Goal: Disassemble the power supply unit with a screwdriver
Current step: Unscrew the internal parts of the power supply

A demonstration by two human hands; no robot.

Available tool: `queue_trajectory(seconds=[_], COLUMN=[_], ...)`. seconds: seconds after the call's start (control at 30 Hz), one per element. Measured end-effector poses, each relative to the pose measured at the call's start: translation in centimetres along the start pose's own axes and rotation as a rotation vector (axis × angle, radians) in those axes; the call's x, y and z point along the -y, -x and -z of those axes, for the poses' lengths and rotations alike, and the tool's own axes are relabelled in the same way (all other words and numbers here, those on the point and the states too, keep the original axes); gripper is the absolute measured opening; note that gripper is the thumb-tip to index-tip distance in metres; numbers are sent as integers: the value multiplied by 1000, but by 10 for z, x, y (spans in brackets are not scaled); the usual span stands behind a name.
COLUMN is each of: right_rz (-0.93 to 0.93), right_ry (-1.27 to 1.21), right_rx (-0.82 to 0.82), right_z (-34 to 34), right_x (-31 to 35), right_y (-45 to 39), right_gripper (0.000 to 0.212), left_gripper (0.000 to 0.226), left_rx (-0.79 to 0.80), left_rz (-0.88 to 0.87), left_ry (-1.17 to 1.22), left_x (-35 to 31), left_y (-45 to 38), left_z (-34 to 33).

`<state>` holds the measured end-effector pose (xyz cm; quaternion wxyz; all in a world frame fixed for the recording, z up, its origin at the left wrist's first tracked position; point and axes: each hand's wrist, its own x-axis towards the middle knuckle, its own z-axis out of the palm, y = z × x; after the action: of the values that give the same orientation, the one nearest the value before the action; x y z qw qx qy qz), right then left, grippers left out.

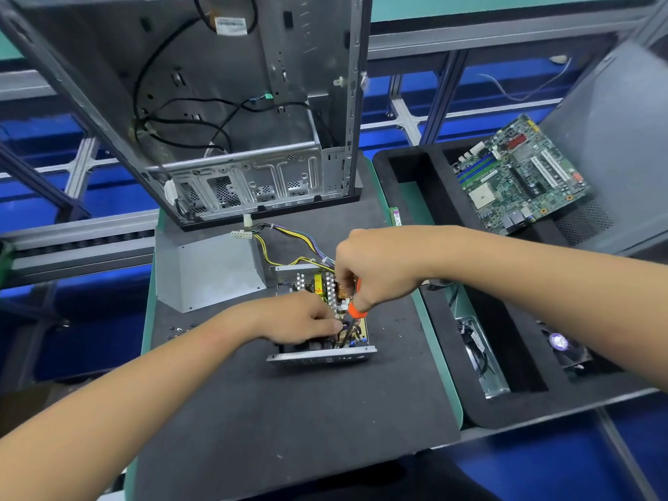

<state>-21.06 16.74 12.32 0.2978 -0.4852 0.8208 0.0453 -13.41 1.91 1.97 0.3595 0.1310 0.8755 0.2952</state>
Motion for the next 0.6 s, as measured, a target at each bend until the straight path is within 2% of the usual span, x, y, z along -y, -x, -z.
queue_trajectory(seconds=[0.2,0.43,0.6], right_rz=[-12,3,8], right_ry=[-91,-262,-419], right_rx=[-4,-24,-26], right_z=[3,18,29], right_x=[-9,-26,-37], right_y=[5,15,16], right_gripper=[14,4,5], left_gripper=[31,18,30], left_rx=[-100,-173,-175], left_rz=[2,-32,-9], left_ry=[-74,89,137], left_x=[-1,2,1], left_y=[-2,0,3], left_z=[-4,-8,-11])
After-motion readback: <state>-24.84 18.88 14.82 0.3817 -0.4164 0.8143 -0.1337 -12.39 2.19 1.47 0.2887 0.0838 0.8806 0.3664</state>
